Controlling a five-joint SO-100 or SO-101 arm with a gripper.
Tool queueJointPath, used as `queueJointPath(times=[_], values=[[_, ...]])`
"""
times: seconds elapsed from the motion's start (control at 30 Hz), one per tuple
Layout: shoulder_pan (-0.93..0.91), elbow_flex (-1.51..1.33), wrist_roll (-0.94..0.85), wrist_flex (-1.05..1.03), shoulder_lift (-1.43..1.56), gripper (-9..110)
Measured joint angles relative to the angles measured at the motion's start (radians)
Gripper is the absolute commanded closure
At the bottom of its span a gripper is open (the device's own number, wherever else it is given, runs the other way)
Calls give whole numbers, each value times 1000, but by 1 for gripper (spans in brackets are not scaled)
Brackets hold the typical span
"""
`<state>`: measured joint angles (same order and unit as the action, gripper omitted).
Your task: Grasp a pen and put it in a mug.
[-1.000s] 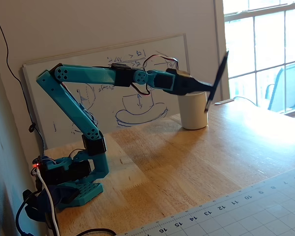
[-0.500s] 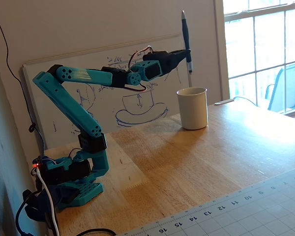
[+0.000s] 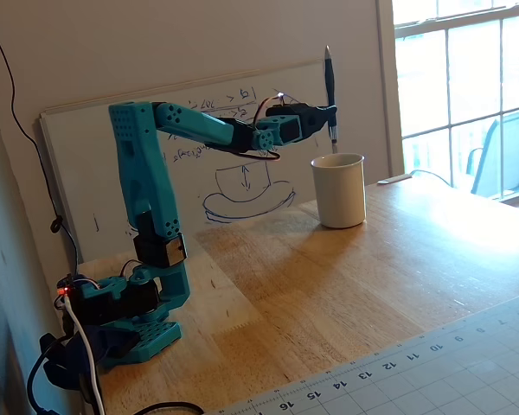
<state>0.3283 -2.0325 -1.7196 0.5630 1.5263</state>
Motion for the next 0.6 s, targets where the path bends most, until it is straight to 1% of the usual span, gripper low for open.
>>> queueJointPath(times=[0.2, 0.47, 0.6], values=[[0, 97, 0, 0, -143, 99], [2, 103, 0, 0, -209, 99], [31, 103, 0, 0, -219, 99]])
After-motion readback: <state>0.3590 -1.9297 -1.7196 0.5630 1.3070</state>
